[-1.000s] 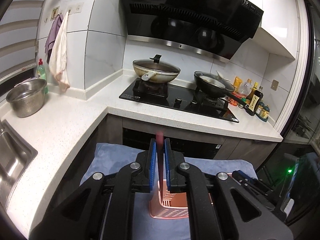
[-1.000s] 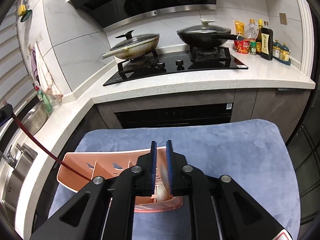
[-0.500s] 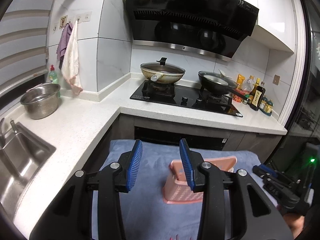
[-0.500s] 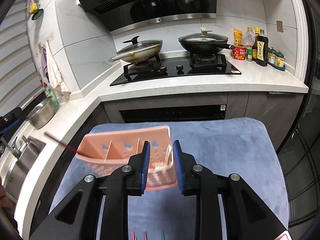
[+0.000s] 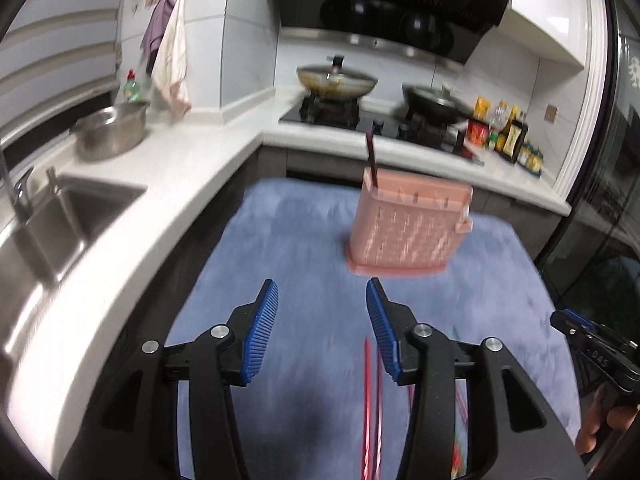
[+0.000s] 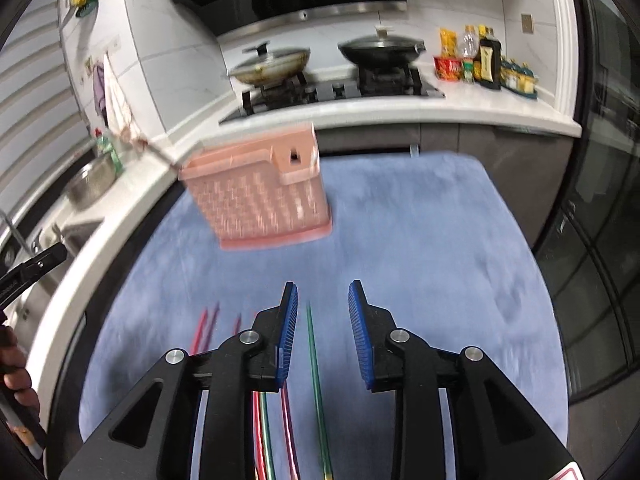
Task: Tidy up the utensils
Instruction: 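Move both open tools back down toward the chopsticks on the cloth, then grasp a green chopstick with the right tool while the left tool grasps a red chopstick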
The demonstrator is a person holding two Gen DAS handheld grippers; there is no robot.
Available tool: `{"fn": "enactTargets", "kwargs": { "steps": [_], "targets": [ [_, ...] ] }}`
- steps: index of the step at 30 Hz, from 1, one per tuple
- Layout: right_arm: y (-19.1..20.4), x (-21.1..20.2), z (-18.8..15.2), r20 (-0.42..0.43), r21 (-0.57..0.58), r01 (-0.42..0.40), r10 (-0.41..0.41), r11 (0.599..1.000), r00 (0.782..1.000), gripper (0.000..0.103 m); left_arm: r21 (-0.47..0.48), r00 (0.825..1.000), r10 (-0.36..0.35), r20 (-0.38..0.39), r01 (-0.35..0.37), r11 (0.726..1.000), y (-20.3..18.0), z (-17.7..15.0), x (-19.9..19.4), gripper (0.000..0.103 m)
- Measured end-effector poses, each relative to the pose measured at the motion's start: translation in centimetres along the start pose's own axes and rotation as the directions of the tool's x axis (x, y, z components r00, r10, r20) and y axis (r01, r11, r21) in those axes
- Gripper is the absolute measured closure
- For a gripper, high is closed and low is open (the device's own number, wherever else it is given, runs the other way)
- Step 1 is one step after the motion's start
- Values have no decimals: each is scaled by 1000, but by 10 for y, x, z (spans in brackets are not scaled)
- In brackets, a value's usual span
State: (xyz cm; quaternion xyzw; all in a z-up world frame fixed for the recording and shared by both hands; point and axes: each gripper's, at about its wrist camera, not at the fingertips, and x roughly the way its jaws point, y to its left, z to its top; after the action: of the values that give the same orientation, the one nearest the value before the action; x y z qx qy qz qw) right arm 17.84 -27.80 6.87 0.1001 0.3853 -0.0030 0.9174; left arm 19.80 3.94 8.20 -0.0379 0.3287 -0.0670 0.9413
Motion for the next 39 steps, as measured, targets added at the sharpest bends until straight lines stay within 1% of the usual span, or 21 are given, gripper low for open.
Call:
{"fn": "enactTargets", "kwargs": {
  "steps": [5,7,13,15,18,22,29,32,34,36,37,39],
  "targets": [
    [5,-11,-58,-47,-53,60,-62,997,997,76,38,997,13,-78,-10,999,0,-58,-6,59],
    [7,-13,-79,-72,-53,72,-75,996,995,76,35,993,2,-115,2,999,0,-77,-6,59],
    [9,-8,-124,-134,-50,99,-104,994,985,76,-9,977,-20,-211,18,1000,4,-128,-5,59],
    [7,-7,-133,-146,-41,101,-106,994,984,76,-7,971,-23,-239,21,1000,3,-141,-5,59],
    [3,-4,-141,-159,-21,108,-110,994,981,76,1,966,-16,-258,17,1000,2,-155,-4,59],
    [-1,0,-145,-174,10,98,-94,995,980,76,-18,960,-26,-280,21,1000,4,-167,-2,59],
    [5,10,-152,-191,-11,91,-91,996,977,76,-15,956,-36,-292,33,999,1,-174,-1,59],
    [6,14,-153,-198,-14,87,-88,996,976,78,-10,954,-42,-297,41,999,-3,-176,-1,59],
    [7,17,-154,-202,-19,88,-90,996,975,78,-8,953,-48,-300,48,999,-5,-177,-1,58],
    [7,21,-155,-208,-21,88,-90,996,974,78,-6,952,-49,-303,50,999,-7,-178,0,54],
    [6,22,-156,-212,-21,89,-91,996,973,80,-8,951,-55,-304,55,998,-8,-178,1,54],
    [6,25,-157,-216,-23,91,-93,996,972,82,-6,950,-58,-307,59,998,-9,-178,1,53]
  ]
}}
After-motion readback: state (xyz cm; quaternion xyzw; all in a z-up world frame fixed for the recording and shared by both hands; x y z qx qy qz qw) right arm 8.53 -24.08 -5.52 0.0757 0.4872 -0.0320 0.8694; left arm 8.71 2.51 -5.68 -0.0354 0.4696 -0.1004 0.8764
